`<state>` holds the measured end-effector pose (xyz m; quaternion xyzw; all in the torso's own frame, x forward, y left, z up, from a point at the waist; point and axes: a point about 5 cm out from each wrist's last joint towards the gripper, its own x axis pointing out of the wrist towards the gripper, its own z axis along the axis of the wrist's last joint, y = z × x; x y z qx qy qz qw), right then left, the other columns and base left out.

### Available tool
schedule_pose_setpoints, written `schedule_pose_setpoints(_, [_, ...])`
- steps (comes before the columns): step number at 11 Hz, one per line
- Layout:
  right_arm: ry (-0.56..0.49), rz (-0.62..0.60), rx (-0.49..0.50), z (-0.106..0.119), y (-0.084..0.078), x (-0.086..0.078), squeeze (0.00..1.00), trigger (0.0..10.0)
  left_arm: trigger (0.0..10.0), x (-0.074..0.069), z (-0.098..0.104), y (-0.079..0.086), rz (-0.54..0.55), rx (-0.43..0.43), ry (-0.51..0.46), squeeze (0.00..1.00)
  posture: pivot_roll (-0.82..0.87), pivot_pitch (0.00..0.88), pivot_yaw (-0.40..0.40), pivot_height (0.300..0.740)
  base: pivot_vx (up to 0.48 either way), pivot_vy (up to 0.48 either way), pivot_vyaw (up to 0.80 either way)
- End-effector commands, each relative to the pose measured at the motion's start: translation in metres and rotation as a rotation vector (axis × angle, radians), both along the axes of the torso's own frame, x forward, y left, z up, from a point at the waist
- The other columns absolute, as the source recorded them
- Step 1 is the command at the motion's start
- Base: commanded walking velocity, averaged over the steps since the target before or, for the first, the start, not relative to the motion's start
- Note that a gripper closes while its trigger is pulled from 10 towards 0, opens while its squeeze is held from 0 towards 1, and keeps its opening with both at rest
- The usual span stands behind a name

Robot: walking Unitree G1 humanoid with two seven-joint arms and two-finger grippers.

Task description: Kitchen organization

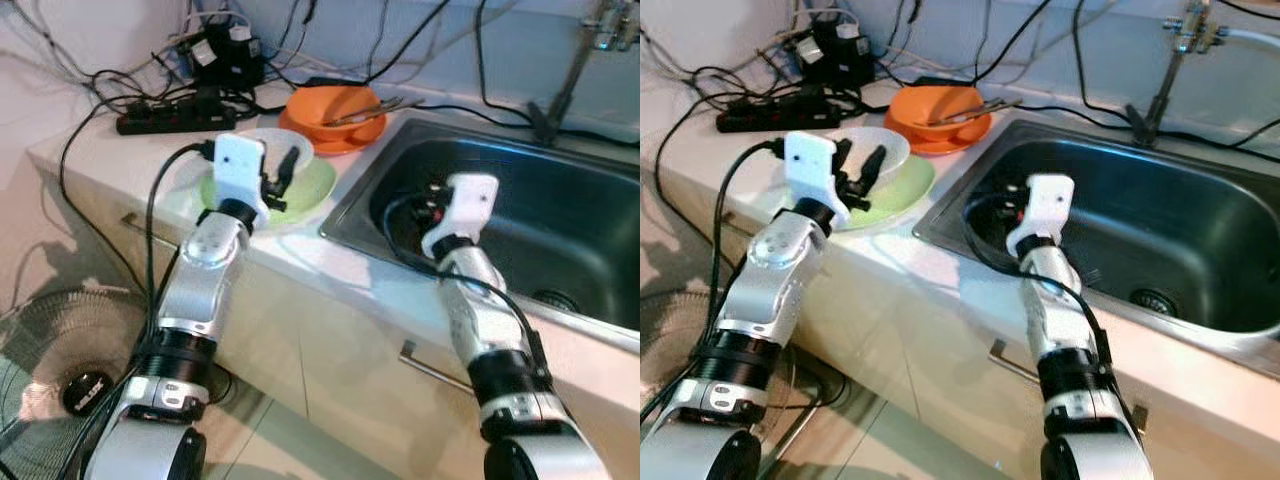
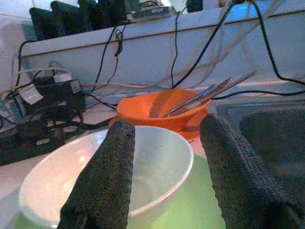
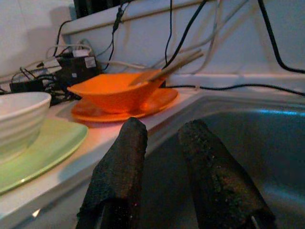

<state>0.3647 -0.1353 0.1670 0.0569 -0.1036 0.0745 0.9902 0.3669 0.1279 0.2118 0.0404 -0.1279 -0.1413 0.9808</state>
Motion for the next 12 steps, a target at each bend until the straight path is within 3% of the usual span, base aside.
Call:
schedule_pose_setpoints(1, [-0.015, 0.004, 0.016, 0.006, 0.001, -0.001, 1.00, 10.0, 10.0, 0.001, 0.002, 0.001, 0.011, 0.006, -0.010, 0.00, 0.13, 0.030, 0.036, 0.740, 0.000, 0.000, 0.00])
schedule_pose_setpoints(2, [-0.013, 0.006, 0.017, 0.008, 0.001, -0.003, 1.00, 10.0, 10.0, 0.003, 0.001, 0.002, 0.029, 0.000, -0.011, 0.00, 0.13, 0.030, 0.036, 0.740, 0.000, 0.000, 0.00])
schedule_pose_setpoints(3, [-0.014, 0.016, 0.000, 0.008, 0.004, -0.004, 0.75, 10.0, 10.0, 0.006, 0.003, 0.010, 0.069, -0.013, -0.005, 0.00, 0.13, 0.030, 0.036, 0.740, 0.000, 0.000, 0.00])
schedule_pose_setpoints(4, [-0.008, 0.019, -0.010, 0.007, 0.006, -0.004, 0.00, 10.0, 10.0, 0.009, 0.004, 0.018, 0.107, -0.017, 0.001, 0.00, 0.14, 0.027, 0.031, 0.740, 0.000, 0.000, 0.00])
schedule_pose_setpoints(6, [0.002, 0.015, -0.006, 0.006, 0.005, -0.005, 0.00, 10.0, 10.0, 0.015, 0.008, 0.037, 0.174, -0.008, 0.013, 0.00, 0.14, 0.023, 0.030, 0.740, 0.000, 0.000, 0.00])
schedule_pose_setpoints(8, [0.007, 0.012, -0.008, 0.006, 0.004, -0.005, 0.00, 10.0, 10.0, 0.019, 0.011, 0.049, 0.226, -0.058, 0.040, 0.00, 0.14, 0.023, 0.030, 0.740, 0.000, 0.000, 0.00])
schedule_pose_setpoints(12, [0.008, 0.024, -0.005, 0.007, 0.006, -0.005, 0.00, 10.0, 10.0, 0.024, 0.014, 0.070, 0.298, -0.272, 0.151, 0.00, 0.14, 0.006, 0.025, 0.740, 0.000, 0.000, 0.00])
